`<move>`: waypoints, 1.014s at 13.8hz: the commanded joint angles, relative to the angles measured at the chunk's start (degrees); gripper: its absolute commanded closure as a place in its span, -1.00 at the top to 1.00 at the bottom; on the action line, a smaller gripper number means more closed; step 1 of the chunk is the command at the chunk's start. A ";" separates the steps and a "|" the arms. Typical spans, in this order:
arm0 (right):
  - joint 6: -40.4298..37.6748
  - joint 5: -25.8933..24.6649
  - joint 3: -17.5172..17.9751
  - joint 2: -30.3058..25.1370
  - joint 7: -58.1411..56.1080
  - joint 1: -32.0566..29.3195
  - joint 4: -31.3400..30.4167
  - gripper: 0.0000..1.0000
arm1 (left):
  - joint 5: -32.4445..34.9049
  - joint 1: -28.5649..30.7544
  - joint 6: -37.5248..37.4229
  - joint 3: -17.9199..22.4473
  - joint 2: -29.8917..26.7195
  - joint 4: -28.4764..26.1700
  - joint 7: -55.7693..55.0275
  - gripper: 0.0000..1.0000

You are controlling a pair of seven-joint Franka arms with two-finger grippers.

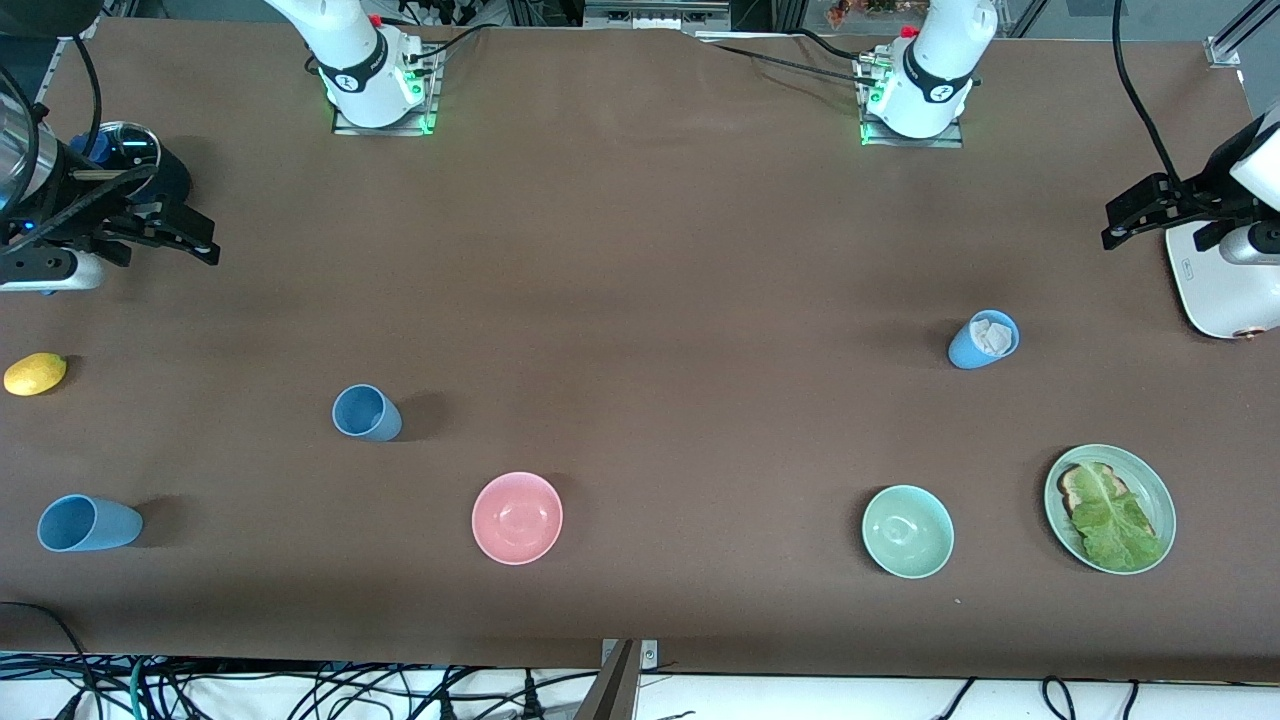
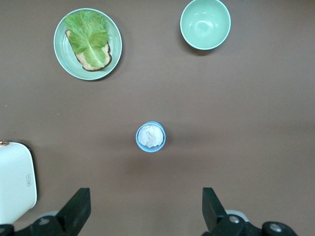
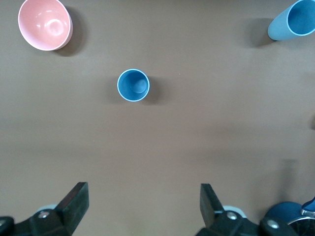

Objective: Stack blue cups with both arms

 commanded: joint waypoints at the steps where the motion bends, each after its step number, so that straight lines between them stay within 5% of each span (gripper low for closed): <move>1: -1.32 -0.30 0.34 -0.22 -0.84 -0.21 1.06 1.00 | 1.48 0.24 -0.52 -0.20 0.29 1.06 1.25 1.00; 14: -1.32 -0.65 0.17 -0.22 -1.72 -0.21 0.97 1.00 | 1.48 0.24 -0.52 -0.20 0.29 1.06 1.25 1.00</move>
